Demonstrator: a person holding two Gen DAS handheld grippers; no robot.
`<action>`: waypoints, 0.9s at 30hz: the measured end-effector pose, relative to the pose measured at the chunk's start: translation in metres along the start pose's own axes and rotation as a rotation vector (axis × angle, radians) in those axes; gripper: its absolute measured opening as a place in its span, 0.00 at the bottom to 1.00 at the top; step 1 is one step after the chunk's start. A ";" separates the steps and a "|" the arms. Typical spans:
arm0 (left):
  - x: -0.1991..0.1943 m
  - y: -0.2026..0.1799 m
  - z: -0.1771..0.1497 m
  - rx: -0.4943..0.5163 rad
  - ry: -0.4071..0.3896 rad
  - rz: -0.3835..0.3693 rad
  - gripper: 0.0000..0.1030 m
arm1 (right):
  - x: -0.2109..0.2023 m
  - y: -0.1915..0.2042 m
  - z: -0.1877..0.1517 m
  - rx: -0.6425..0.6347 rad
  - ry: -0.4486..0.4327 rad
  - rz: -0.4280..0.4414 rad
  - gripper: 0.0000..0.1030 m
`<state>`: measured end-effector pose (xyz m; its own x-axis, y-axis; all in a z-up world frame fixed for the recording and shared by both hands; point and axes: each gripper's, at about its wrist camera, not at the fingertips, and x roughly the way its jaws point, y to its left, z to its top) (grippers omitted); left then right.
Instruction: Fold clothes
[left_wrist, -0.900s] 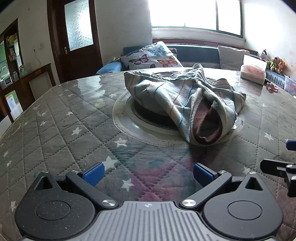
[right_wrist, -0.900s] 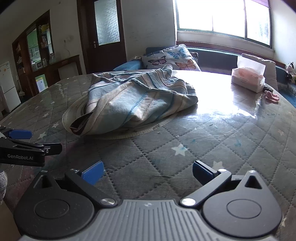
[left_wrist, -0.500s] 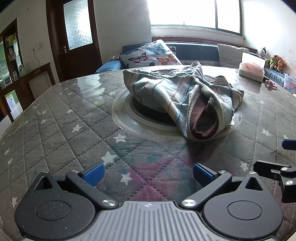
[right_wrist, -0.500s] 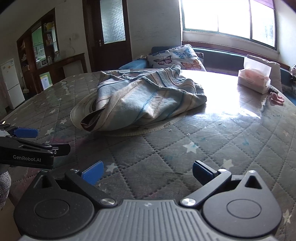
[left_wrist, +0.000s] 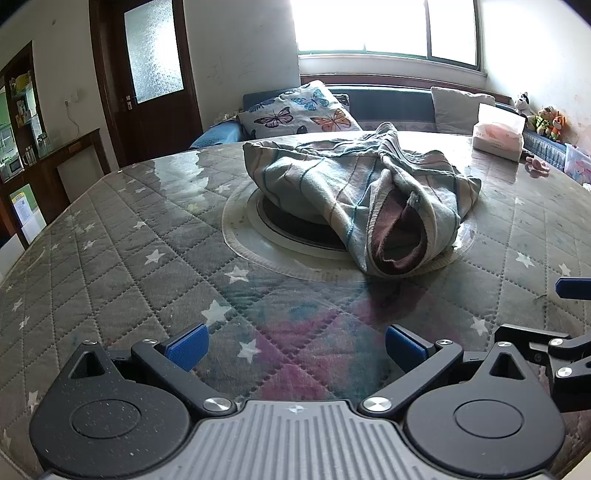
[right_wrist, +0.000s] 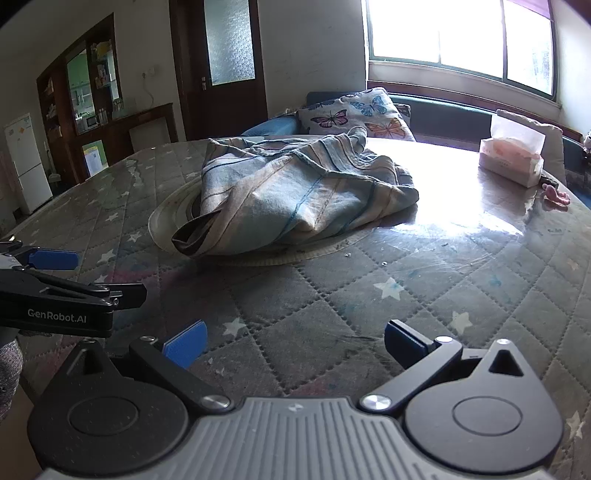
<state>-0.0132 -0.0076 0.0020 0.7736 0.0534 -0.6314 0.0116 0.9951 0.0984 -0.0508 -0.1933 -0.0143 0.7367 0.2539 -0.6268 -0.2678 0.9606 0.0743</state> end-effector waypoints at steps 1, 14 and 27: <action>0.000 0.000 0.000 0.001 0.001 0.000 1.00 | 0.000 0.001 0.000 -0.001 0.002 0.001 1.00; 0.002 -0.001 0.000 0.006 0.007 -0.002 1.00 | 0.005 0.004 0.002 -0.017 0.014 0.009 1.00; 0.007 -0.002 0.006 0.014 0.012 -0.004 1.00 | 0.012 0.005 0.008 -0.036 0.022 0.013 1.00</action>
<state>-0.0041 -0.0100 0.0025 0.7661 0.0502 -0.6408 0.0237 0.9941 0.1062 -0.0385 -0.1842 -0.0151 0.7196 0.2634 -0.6426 -0.2996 0.9525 0.0549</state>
